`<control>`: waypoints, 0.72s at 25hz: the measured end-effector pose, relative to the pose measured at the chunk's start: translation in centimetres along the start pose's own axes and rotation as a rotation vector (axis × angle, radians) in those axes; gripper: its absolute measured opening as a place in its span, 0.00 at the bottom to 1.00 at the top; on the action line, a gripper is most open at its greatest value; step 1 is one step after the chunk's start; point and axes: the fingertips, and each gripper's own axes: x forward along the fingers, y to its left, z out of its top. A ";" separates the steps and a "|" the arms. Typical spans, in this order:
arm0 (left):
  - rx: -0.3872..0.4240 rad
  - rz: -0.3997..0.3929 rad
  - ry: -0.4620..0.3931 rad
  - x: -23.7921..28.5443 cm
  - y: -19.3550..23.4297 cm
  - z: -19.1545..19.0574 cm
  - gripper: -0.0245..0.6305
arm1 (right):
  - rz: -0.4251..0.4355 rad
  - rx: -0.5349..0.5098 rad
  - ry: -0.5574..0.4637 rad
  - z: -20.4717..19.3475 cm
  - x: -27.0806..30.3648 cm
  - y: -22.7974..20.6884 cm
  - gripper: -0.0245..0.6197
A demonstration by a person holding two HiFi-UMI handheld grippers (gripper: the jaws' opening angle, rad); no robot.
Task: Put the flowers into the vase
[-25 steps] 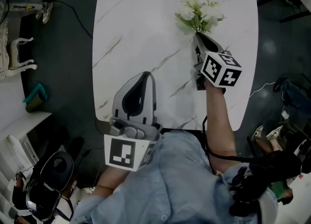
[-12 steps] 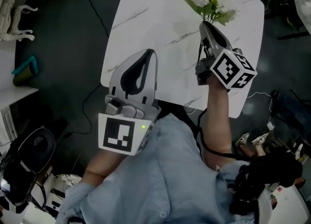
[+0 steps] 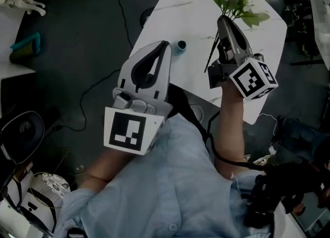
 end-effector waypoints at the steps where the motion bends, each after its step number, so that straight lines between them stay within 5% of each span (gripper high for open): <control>1: 0.000 0.010 -0.008 -0.7 0.4 0.3 0.04 | 0.022 -0.005 -0.012 0.2 0.2 1.1 0.05; 8: -0.013 0.096 -0.067 -5.3 4.9 1.7 0.04 | 0.144 -0.060 -0.051 0.5 3.4 7.7 0.05; 18: -0.036 0.141 -0.055 -5.3 7.6 1.2 0.04 | 0.224 -0.097 -0.136 1.9 5.5 9.4 0.05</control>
